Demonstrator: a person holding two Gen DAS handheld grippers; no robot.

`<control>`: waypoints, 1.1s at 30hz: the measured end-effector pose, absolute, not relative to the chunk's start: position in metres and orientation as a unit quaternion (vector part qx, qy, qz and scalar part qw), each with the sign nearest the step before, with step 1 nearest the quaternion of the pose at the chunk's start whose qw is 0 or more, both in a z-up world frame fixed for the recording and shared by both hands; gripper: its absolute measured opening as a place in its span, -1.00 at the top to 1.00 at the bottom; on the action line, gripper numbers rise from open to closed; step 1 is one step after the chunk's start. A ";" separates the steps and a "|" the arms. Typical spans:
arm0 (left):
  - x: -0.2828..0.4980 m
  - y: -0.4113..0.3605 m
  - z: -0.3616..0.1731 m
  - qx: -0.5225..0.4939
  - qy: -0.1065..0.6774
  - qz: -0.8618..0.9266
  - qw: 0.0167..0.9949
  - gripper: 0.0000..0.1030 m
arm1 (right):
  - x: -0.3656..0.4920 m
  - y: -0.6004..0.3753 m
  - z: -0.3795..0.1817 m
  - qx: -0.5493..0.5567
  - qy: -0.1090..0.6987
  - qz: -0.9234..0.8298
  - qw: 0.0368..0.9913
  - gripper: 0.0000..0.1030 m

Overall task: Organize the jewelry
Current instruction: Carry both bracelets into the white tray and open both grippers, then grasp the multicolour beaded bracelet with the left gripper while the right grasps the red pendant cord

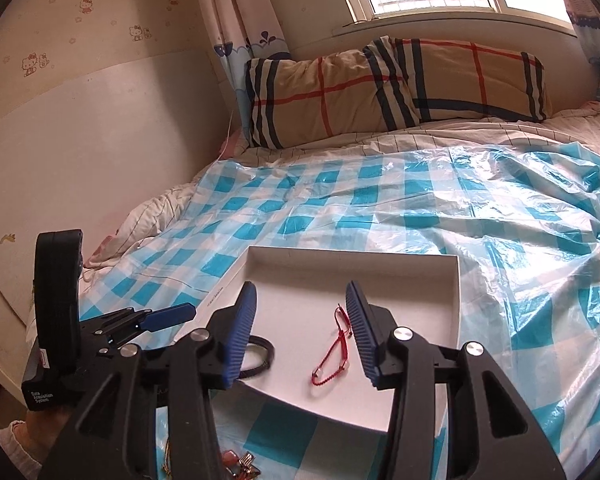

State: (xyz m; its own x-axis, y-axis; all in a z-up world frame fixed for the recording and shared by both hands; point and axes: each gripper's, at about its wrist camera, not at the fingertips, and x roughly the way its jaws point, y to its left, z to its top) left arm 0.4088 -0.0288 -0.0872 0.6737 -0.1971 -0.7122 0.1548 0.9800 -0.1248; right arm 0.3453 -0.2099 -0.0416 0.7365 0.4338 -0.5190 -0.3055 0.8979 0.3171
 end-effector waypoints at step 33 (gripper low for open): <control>0.311 0.008 -0.142 0.038 0.457 -0.070 0.886 -0.37 | 0.265 -0.164 -0.116 0.050 0.446 0.257 0.856 0.35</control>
